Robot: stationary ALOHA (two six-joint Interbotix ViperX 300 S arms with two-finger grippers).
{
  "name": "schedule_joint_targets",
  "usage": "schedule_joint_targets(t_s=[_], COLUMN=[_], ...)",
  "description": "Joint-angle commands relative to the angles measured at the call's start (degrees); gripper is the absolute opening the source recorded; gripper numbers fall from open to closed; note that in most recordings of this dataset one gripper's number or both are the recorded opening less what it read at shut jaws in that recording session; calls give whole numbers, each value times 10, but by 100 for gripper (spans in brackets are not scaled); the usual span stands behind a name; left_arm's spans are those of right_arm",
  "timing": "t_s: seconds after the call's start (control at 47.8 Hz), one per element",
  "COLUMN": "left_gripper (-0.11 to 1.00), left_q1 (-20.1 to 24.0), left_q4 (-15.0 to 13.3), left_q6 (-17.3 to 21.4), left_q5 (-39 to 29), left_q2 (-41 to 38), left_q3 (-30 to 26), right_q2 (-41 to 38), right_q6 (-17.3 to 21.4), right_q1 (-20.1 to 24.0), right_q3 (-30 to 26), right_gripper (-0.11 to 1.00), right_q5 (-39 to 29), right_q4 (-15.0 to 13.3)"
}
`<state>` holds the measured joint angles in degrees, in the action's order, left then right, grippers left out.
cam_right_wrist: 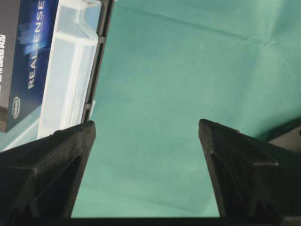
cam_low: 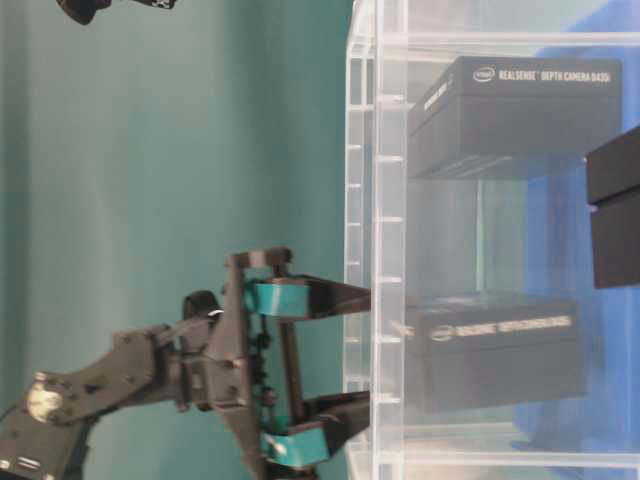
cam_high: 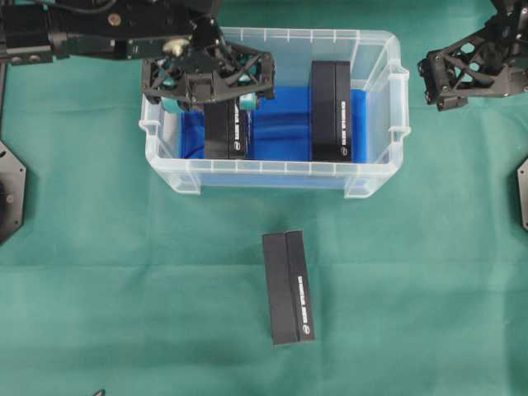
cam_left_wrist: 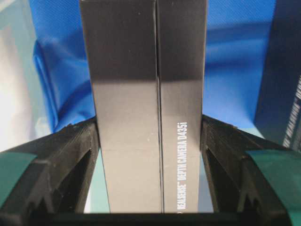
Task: Take out the box from the case.
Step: 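Close the left gripper on the box and lift it up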
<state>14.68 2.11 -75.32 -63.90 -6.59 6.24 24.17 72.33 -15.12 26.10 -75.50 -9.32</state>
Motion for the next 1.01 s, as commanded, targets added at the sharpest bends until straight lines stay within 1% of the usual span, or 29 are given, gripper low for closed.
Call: schedule_joint_targets(t_s=[0.0, 0.168, 0.503, 0.775, 0.858, 0.984], left_gripper=[61, 61, 61, 61, 61, 61], left_q1=[-1, -1, -1, -5, -6, -8], left_q4=[2, 4, 7, 7, 7, 7], left_q6=[3, 11, 11, 11, 11, 12], left_q5=[-25, -65, -149, -224, -242, -250], left_q2=[29, 40, 69, 77, 76, 74], left_q3=[-38, -79, -157, -218, -236, -248], right_q2=[10, 12, 12, 12, 12, 12], right_q6=[-1, -1, -1, 0, 1, 1], right_q1=[1, 1, 1, 7, 10, 11], right_q3=[-4, -3, -3, -3, -2, -3], right_gripper=[87, 87, 87, 87, 87, 87], right_q5=[2, 3, 2, 1, 1, 0], right_q4=[0, 0, 0, 1, 1, 2])
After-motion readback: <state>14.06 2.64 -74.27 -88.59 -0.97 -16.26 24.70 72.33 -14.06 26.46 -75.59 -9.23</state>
